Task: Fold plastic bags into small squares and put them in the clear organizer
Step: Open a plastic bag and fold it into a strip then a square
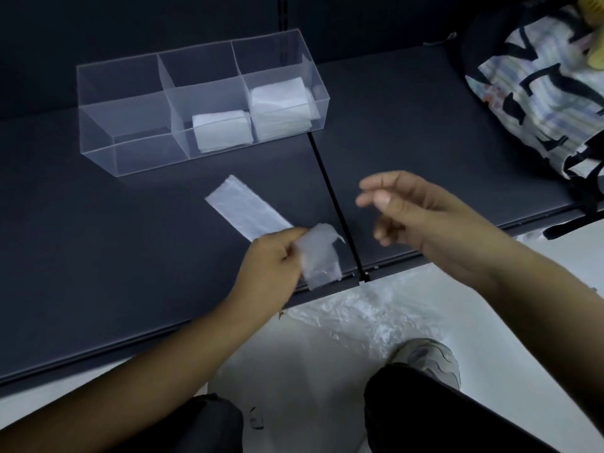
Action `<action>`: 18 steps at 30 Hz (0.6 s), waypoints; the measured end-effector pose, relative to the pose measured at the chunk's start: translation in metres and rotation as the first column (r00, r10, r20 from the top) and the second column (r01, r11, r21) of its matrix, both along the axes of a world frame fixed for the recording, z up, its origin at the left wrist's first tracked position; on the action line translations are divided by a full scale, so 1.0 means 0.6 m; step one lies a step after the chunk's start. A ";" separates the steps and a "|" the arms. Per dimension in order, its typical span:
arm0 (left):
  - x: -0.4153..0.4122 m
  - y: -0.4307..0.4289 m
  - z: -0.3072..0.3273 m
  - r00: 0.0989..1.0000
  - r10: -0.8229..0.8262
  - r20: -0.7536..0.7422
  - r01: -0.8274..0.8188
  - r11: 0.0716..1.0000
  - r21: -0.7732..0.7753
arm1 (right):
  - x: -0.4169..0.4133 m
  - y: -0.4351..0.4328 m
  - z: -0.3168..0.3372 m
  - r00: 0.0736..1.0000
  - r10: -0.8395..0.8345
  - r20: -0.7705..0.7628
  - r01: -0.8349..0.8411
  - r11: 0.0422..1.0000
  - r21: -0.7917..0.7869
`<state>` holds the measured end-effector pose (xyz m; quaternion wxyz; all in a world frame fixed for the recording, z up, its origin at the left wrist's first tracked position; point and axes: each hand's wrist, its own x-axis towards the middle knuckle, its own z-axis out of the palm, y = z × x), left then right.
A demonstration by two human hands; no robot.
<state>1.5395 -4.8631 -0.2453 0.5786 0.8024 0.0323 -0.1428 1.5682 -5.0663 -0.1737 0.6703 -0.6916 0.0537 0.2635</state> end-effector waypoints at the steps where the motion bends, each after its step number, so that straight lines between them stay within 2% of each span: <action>1: 0.007 0.007 0.003 0.993 0.052 -0.109 -0.063 0.993 -0.104 | 0.007 0.000 -0.009 0.998 0.063 0.016 -0.063 0.998 -0.011; 4: 0.024 0.024 0.009 0.946 0.112 -0.306 -0.199 0.943 -0.268 | 0.012 0.024 -0.044 0.942 0.337 -0.009 -0.337 0.941 -0.035; 6: 0.030 0.033 0.007 0.927 0.102 -0.361 -0.228 0.918 -0.324 | 0.013 0.051 -0.068 0.918 0.395 -0.044 -0.396 0.918 -0.032; 8: 0.032 0.038 0.005 0.920 0.089 -0.382 -0.231 0.910 -0.343 | 0.014 0.074 -0.085 0.936 0.348 -0.043 -0.350 0.935 -0.062; 13: 0.038 0.051 -0.003 0.894 0.117 -0.433 -0.303 0.868 -0.392 | 0.012 0.098 -0.109 0.973 0.231 -0.009 -0.222 0.922 -0.316; 16: 0.060 0.077 -0.004 0.835 0.275 -0.477 -0.462 0.820 -0.337 | 0.013 0.101 -0.112 0.979 0.203 -0.026 -0.199 0.913 -0.356; 18: 0.082 0.099 -0.007 0.822 0.362 -0.441 -0.512 0.808 -0.291 | 0.016 0.103 -0.110 0.981 0.188 -0.040 -0.190 0.907 -0.375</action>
